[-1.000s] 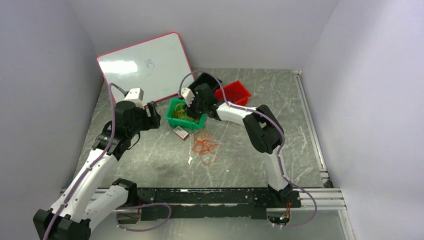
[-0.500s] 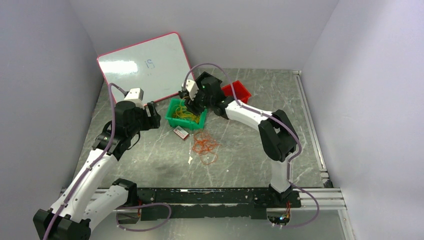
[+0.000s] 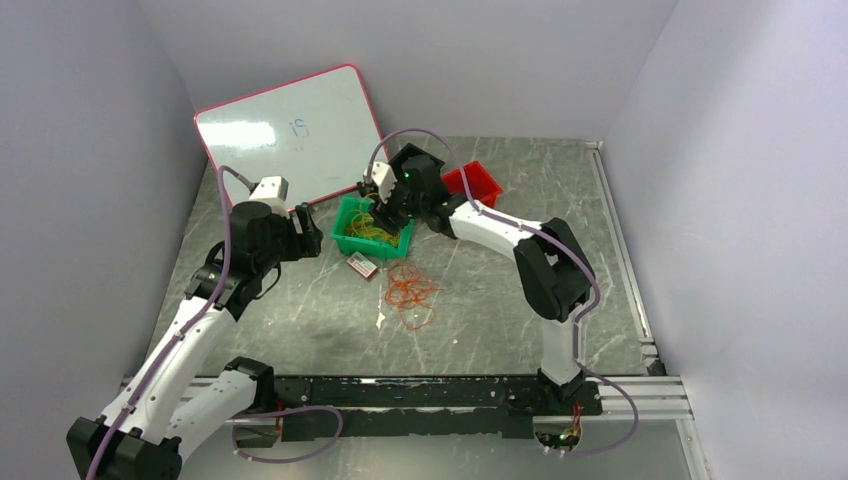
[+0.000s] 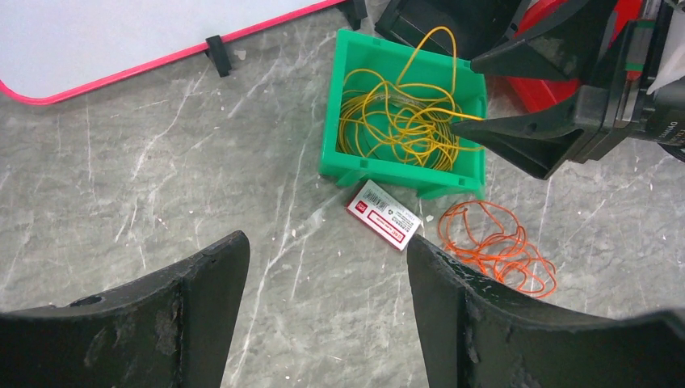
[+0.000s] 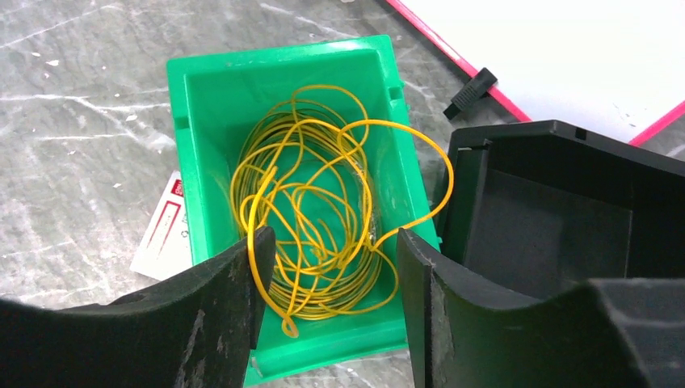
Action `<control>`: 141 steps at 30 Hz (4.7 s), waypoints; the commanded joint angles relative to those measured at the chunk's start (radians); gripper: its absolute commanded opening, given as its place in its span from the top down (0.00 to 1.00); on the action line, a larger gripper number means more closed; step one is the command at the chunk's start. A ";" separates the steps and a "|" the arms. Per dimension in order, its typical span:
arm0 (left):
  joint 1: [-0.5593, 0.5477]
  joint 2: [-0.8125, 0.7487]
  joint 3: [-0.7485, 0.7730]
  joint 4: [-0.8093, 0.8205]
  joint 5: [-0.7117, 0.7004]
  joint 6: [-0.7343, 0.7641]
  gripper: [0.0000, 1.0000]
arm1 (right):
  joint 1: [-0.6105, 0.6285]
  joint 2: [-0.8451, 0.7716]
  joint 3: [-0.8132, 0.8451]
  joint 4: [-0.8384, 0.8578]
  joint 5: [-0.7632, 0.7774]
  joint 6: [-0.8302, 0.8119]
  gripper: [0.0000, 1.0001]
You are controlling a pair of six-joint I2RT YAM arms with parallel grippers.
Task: Untangle the cables
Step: Place the cable in the bin, then untie the cable.
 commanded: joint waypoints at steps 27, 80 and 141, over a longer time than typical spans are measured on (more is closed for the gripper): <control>0.011 0.003 -0.007 0.012 0.032 -0.007 0.24 | -0.007 -0.095 -0.024 -0.053 -0.073 -0.040 0.44; 0.010 0.023 -0.029 0.084 0.185 0.014 0.23 | -0.024 -0.194 -0.180 -0.096 -0.115 -0.261 0.46; 0.011 0.036 -0.025 0.064 0.165 0.035 0.22 | 0.000 -0.120 -0.048 -0.025 0.058 -0.047 0.62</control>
